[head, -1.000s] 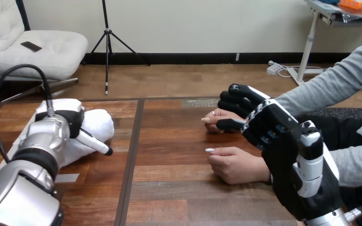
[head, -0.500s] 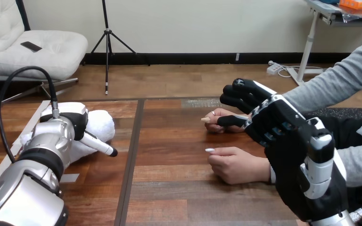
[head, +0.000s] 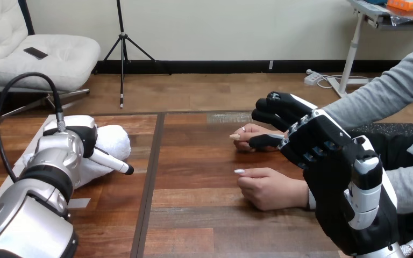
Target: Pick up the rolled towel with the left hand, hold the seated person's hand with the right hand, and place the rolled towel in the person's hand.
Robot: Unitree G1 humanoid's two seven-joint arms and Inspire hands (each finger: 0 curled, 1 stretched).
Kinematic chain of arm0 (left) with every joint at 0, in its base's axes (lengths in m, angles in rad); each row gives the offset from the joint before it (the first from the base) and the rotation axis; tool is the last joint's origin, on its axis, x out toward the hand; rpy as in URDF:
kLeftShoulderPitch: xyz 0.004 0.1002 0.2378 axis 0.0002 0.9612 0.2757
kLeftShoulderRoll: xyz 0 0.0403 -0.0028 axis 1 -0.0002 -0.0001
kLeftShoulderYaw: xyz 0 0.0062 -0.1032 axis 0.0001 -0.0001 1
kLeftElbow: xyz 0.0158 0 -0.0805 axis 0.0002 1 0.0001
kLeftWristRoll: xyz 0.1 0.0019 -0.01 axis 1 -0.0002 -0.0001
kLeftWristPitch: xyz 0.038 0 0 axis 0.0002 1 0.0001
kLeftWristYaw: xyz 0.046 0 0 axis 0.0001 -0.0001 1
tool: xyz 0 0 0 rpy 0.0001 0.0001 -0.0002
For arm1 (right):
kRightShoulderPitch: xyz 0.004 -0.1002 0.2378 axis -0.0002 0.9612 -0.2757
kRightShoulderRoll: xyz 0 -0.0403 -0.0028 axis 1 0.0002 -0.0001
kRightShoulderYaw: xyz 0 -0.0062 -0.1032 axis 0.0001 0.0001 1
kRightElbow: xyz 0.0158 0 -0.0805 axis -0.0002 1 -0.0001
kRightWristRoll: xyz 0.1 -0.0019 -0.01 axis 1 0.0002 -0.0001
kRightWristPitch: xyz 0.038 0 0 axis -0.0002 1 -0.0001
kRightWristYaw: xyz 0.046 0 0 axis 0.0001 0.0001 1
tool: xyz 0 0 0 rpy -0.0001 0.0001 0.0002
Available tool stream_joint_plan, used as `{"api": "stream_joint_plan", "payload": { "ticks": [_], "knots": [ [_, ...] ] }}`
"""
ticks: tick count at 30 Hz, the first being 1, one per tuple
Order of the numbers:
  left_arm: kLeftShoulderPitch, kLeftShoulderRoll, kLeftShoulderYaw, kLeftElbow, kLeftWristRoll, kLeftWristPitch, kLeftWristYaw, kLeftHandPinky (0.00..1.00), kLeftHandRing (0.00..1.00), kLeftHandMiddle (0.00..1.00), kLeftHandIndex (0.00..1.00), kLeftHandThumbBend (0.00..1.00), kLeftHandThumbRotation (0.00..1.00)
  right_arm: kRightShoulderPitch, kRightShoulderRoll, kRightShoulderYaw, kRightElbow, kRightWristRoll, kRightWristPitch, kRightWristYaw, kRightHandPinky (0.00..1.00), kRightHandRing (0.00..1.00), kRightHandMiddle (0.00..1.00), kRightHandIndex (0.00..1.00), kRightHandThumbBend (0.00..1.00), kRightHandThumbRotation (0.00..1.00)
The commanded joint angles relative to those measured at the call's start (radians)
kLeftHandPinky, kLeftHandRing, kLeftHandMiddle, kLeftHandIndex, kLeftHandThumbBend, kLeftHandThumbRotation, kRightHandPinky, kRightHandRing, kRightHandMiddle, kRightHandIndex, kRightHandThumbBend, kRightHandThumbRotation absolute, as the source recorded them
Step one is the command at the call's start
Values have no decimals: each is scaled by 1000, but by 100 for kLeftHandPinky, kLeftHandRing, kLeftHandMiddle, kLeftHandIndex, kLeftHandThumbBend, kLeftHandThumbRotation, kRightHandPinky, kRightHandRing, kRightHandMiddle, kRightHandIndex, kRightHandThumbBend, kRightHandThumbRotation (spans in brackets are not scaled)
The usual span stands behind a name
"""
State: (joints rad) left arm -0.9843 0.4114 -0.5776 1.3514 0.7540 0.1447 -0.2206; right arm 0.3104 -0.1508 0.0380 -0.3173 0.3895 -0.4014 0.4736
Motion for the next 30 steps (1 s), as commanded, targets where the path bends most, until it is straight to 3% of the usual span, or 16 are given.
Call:
{"api": "stream_joint_plan", "payload": {
  "ticks": [1,17,30],
  "knots": [
    [-82,-1,2,10,1,11,-6,97,99,100,100,100,73,-32,12,-8,-50,-3,-28,-10,67,82,81,79,86,95],
    [-72,18,7,15,0,26,-19,94,98,98,99,100,78,-34,9,-11,-43,4,-37,-9,67,82,81,79,87,94],
    [-64,26,18,15,-10,36,-5,96,99,99,100,100,76,-33,1,-15,-47,18,-29,-2,66,82,81,79,87,94]
  ]
}}
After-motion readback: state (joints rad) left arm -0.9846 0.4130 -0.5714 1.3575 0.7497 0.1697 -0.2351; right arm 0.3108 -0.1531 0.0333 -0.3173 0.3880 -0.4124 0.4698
